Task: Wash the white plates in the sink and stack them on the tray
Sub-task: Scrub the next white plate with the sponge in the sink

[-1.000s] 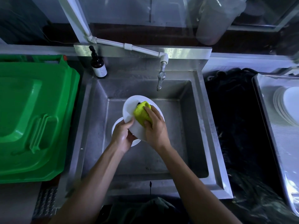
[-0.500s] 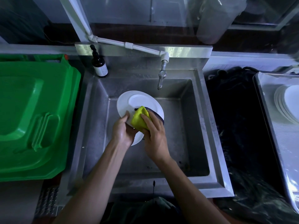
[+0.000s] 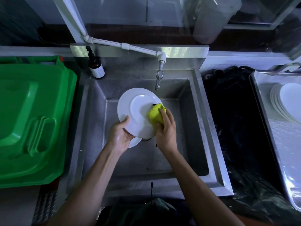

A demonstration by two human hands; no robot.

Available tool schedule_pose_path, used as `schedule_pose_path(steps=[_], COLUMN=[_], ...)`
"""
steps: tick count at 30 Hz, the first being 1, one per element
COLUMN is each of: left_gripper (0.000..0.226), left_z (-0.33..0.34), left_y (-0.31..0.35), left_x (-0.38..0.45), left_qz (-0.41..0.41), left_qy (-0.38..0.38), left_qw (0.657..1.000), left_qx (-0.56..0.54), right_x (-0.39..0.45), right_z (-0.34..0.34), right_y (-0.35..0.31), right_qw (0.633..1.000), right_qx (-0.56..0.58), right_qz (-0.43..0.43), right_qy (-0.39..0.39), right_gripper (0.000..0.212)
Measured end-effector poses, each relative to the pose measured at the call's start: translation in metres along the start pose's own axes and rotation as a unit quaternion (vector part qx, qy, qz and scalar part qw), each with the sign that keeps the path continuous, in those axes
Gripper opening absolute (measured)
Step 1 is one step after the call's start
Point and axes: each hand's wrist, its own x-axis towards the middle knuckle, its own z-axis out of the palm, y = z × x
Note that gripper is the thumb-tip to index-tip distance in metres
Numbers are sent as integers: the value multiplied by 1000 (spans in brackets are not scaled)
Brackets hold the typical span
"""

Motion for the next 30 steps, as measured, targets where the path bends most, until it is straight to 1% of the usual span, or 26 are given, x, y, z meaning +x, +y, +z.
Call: schedule_pose_path(steps=[2, 5, 9, 12, 14, 19, 22, 26, 30], left_gripper=[30, 26, 46, 49, 47, 32, 31, 17, 17], left_z=[-4, -12, -19, -23, -24, -24, -18, -16, -19], left_y=[1, 3, 4, 4, 3, 0, 0, 2, 0], left_x=[-1, -4, -6, -6, -6, -7, -9, -8, -5], left_qz=[3, 13, 14, 11, 11, 6, 9, 12, 12], left_qy=[-15, -41, -63, -66, -57, -41, -40, -37, -38], left_qw=[1000, 998, 995, 993, 993, 989, 986, 983, 983], left_qx=[9, 33, 75, 92, 101, 145, 164, 180, 178], right_x=[10, 26, 42, 50, 53, 59, 56, 48, 36], right_z=[-3, -7, -11, -12, -11, -3, 4, 9, 14], right_y=[0, -3, -6, -10, -15, -29, -37, -47, -50], right_qw=[1000, 998, 998, 998, 999, 998, 992, 981, 976], right_qx=[8, 20, 13, 5, -6, -49, -86, -122, -129], right_qz=[20, 46, 63, 55, 40, -9, -53, -116, -146], right_qy=[4, 23, 22, 0, -11, -49, -72, -96, -95], right_gripper=[61, 59, 56, 57, 58, 58, 61, 62, 64])
